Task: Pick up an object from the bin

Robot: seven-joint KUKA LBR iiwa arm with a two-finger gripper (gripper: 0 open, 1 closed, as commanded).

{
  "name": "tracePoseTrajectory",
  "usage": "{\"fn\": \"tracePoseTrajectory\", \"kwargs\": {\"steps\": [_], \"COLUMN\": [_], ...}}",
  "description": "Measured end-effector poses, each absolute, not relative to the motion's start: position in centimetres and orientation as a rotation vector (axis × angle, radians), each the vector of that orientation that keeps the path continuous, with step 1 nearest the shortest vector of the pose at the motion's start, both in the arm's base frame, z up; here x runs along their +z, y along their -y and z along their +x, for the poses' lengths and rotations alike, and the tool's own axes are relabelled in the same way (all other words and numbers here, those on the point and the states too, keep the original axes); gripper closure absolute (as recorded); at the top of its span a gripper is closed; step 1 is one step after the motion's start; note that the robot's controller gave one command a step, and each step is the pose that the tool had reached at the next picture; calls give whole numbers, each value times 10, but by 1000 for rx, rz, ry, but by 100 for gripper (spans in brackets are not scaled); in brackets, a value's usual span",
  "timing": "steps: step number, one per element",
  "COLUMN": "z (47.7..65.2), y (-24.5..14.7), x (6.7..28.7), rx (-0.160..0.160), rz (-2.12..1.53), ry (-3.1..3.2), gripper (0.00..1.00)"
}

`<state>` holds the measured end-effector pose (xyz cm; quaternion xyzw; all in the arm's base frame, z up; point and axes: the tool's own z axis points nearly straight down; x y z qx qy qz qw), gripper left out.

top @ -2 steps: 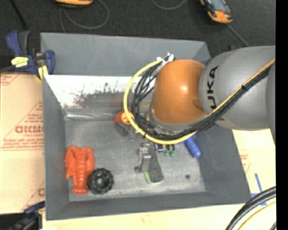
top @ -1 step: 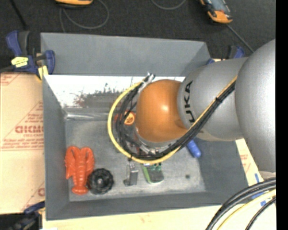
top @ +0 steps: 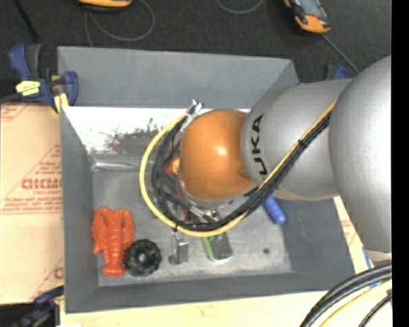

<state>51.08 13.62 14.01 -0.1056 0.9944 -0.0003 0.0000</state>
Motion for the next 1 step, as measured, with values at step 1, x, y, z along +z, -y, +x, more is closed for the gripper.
{"fn": "tracePoseTrajectory", "kwargs": {"steps": [1], "z": [484], "y": [-171], "x": [118], "rx": [3], "rz": [-241], "ry": [-3135], "gripper": [0]}}
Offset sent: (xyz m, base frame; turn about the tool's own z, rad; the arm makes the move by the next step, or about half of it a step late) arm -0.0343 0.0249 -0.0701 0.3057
